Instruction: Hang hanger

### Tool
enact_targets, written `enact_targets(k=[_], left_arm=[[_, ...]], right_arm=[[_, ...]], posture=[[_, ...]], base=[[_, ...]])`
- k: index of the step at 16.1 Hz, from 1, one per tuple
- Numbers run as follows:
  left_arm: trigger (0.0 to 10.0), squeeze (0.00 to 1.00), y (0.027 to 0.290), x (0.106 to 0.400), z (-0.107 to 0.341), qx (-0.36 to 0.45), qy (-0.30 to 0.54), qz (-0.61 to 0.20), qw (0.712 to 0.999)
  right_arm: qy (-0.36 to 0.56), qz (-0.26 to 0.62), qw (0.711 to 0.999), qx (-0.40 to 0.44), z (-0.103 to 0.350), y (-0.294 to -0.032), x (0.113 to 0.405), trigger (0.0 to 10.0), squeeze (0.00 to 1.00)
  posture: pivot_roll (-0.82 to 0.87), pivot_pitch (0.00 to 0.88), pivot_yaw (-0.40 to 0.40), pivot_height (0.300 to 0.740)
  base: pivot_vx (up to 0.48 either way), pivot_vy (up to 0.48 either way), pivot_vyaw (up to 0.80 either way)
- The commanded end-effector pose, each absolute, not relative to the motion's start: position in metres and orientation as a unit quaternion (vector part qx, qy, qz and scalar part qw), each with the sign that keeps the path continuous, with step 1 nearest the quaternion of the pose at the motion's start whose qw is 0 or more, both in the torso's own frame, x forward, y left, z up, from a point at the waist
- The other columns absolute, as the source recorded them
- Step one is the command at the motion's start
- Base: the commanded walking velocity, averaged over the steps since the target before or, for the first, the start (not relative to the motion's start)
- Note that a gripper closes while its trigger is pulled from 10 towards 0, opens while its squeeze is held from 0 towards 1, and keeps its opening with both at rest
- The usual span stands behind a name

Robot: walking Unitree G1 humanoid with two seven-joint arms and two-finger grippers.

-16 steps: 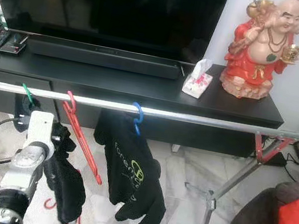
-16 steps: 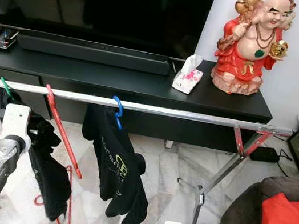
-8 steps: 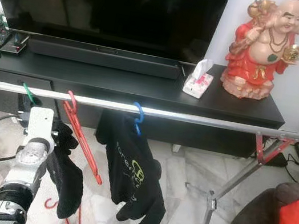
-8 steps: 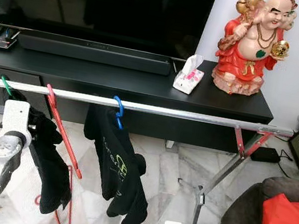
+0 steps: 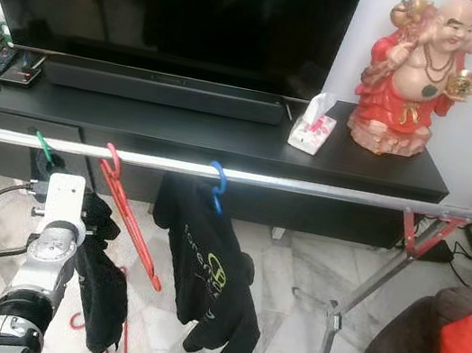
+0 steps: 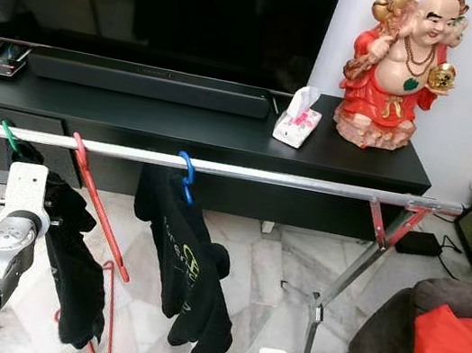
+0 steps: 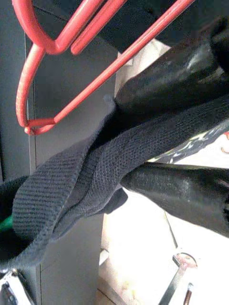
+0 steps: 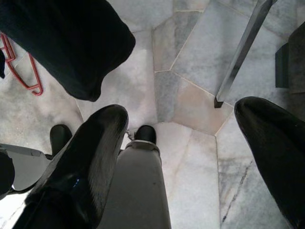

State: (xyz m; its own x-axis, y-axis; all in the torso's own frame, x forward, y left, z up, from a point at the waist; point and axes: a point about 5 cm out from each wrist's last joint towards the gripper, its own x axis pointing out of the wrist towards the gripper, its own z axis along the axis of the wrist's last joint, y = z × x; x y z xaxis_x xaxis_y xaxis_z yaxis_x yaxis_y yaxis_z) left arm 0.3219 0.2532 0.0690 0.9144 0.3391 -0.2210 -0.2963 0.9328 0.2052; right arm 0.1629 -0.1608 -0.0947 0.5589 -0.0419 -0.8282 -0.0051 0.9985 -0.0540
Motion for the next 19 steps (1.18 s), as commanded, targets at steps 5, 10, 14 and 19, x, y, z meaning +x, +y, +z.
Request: enact_targets(k=[5,10,14,19], left_arm=[[0.0,0.0,0.256,0.326,0.077,0.093,0.106,0.181,0.973],[0.0,0.0,0.253,0.325,0.078,0.109,0.099,0.175,0.973],[0.0,0.0,0.247,0.322,0.084,0.128,0.068,0.164,0.976],[0.0,0.0,0.249,0.29,0.091,0.133,0.013,0.162,0.978]], right_arm=[[0.471,-0.012,0.882,-0.023,-0.095,-0.162,0.161,10.0,0.0],[0.471,-0.011,0.882,-0.022,-0.095,-0.162,0.161,10.0,0.0],[0.471,-0.012,0.882,-0.022,-0.095,-0.161,0.161,10.0,0.0],[0.471,-0.014,0.882,-0.021,-0.096,-0.161,0.16,10.0,0.0]], posture=[[-0.07,0.0,-0.042,0.74],[-0.07,0.0,-0.041,0.74],[-0.07,0.0,-0.035,0.74],[-0.07,0.0,-0.024,0.74]], base=[[0.0,0.0,0.0],[0.0,0.0,0.0],[0.0,0.0,0.0],[0.0,0.0,0.0]])
